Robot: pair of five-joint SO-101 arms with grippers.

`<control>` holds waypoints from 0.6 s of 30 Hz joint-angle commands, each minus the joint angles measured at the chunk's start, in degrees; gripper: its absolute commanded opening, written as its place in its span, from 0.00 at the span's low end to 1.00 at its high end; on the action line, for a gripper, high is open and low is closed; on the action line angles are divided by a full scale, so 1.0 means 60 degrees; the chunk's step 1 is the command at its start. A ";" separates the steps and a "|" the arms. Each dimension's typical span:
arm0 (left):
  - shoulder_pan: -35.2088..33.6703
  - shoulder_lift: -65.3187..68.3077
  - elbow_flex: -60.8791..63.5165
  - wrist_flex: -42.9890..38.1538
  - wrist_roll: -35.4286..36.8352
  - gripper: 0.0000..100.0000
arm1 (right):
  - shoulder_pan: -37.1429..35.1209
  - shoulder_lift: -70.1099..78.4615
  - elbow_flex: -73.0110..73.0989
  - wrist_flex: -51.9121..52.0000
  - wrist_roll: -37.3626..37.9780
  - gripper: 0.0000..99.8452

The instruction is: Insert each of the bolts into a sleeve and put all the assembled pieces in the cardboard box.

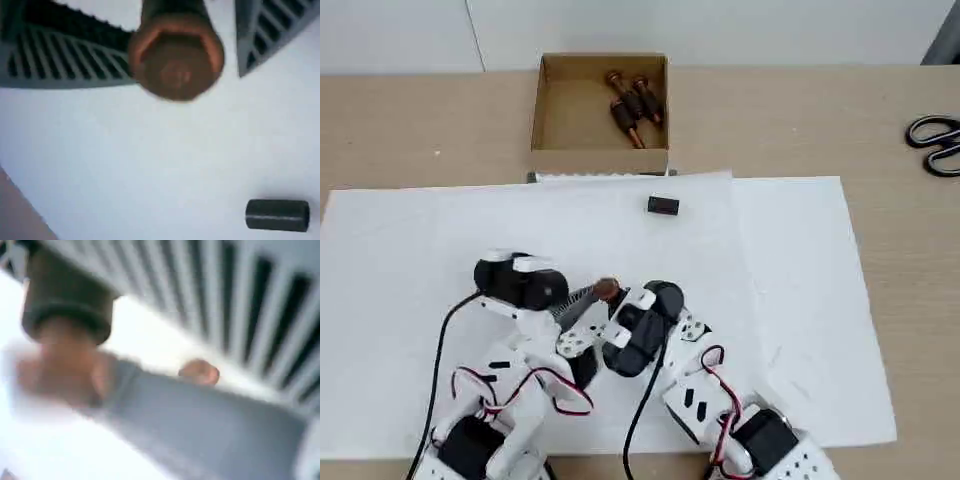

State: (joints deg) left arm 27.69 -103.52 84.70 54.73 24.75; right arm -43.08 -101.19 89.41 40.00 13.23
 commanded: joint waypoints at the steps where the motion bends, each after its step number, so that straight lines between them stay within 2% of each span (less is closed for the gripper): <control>1: -0.0542 -0.0044 -0.0608 0.0088 -0.0674 0.28 | 0.0095 -0.0139 -0.0205 -0.0271 0.0117 0.00; 5: -0.1011 -0.0044 -0.1106 0.0088 -0.1333 0.28 | 0.0095 -0.0139 -0.0015 -0.0330 0.0117 0.00; 11: -0.1070 -0.0044 -0.1941 0.0088 -0.1407 0.28 | 0.0095 -0.0139 0.0220 -0.0300 0.0117 0.00; 13: -0.1172 -0.0044 -0.2015 0.0088 -0.1421 0.22 | 0.0110 -0.0139 0.0220 -0.0271 0.0117 0.00; 17: -0.2051 -0.0044 -0.1971 0.0088 -0.1451 0.00 | 0.0227 -0.0139 0.0161 -0.0256 0.0117 0.00; 18: -0.2300 -0.0044 -0.1927 0.0088 -0.1568 0.01 | 0.0359 -0.0139 0.0161 -0.0256 0.0117 0.00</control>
State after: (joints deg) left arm 17.14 -103.43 74.95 55.16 16.40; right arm -42.90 -101.27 91.43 39.74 13.23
